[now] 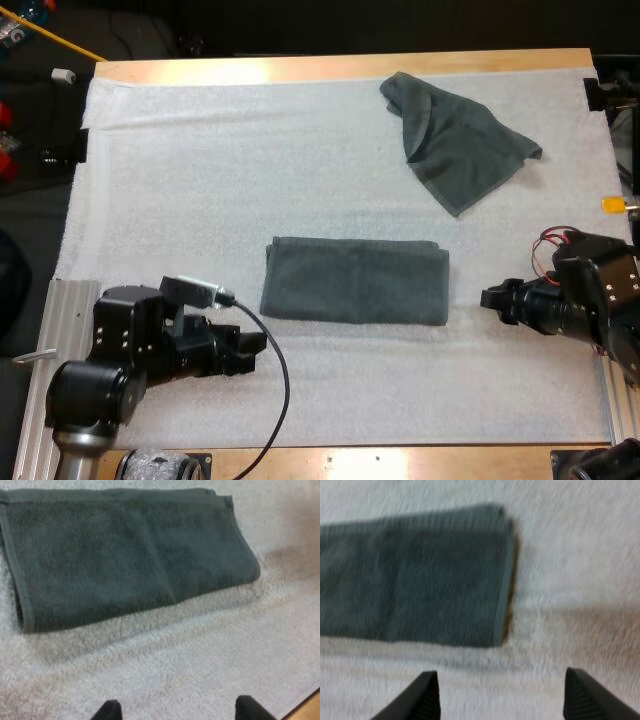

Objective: Pick towel from pile, fold and stack

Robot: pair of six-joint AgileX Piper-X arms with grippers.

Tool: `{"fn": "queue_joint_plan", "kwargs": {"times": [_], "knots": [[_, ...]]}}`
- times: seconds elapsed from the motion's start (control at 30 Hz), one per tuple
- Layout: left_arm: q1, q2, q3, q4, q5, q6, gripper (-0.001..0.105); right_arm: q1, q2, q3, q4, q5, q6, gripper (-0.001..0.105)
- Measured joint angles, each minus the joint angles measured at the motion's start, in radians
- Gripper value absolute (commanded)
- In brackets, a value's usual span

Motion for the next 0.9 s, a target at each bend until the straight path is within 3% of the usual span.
{"fn": "queue_joint_plan", "kwargs": {"times": [0.27, 0.67, 0.9], "knots": [[0.0, -0.006, 0.0, 0.002, -0.001, 0.0, 0.047, 0.0, 0.161, 0.021, -0.148, 0.014, -0.013, 0.052], [0.0, -0.006, 0.0, 0.002, 0.069, 0.0, 0.047, -0.008, 0.519, 0.023, -0.398, -0.172, -0.013, 0.052], [0.0, -0.006, 0.0, 0.002, 0.071, 0.0, 0.047, -0.04, 0.626, 0.023, -0.433, -0.193, -0.013, 0.052]]}}
